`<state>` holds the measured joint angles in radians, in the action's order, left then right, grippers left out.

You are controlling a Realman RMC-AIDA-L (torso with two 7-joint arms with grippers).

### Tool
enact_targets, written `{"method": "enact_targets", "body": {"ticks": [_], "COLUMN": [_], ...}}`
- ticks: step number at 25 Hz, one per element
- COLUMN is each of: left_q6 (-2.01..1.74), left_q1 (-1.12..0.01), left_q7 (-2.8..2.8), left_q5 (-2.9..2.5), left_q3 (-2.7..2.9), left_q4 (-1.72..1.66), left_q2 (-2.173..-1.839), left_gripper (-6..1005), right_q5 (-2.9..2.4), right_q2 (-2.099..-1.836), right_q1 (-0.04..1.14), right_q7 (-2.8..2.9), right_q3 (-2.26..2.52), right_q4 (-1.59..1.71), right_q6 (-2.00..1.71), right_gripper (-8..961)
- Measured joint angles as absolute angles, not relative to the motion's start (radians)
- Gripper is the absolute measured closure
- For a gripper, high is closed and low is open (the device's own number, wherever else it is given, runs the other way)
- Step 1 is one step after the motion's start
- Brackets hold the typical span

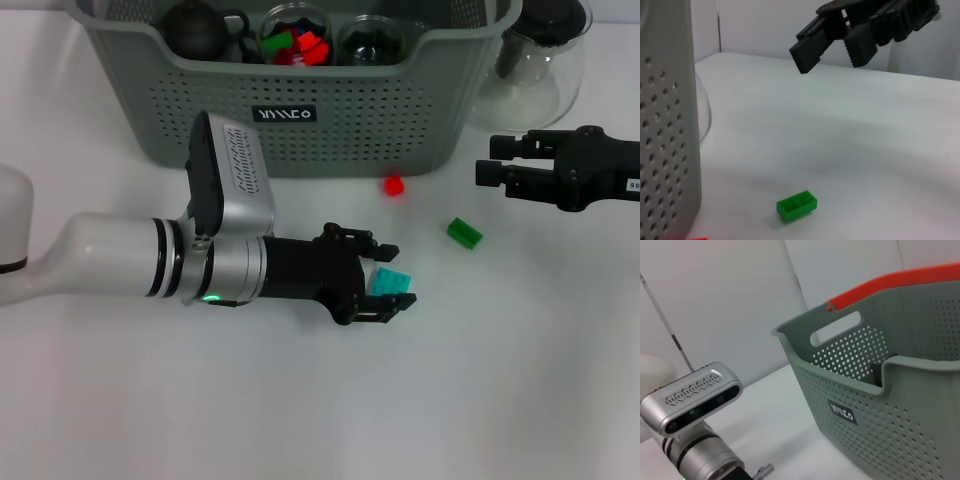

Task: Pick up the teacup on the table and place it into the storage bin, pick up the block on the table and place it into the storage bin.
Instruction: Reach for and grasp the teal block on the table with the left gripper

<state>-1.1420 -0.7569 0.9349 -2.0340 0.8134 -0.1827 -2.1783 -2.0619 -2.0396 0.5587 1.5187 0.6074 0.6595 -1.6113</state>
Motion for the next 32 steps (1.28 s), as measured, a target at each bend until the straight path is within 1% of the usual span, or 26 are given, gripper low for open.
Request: {"method": "enact_targets", "body": {"ticks": [5,22,32], "left_q6": [-1.115,-1.167,-1.173], "left_q1": [-0.76,-0.718,-0.696], "left_q7": [0.97,0.964,0.735], "left_q5": [-2.04,-2.046,-1.994], "left_q3": [0.813,0.838,0.816], "left_q4": [-0.18,-0.205,-0.178], "left_q2": [-2.178,-2.176,-2.178], "left_gripper": [379,379,378], "right_q5": [-2.063,-2.063,-2.063], "right_q2": [-2.039,-2.036,-2.037], "right_q1": [0.555,0.554,0.555], "right_q7": [1.519,1.519,1.519], "right_q3": [0.607,0.607,0.607], "right_q4": [0.66,0.66,0.66], "right_q6": [-1.61,-1.613,-1.612], "right_gripper": [449,454,457]}}
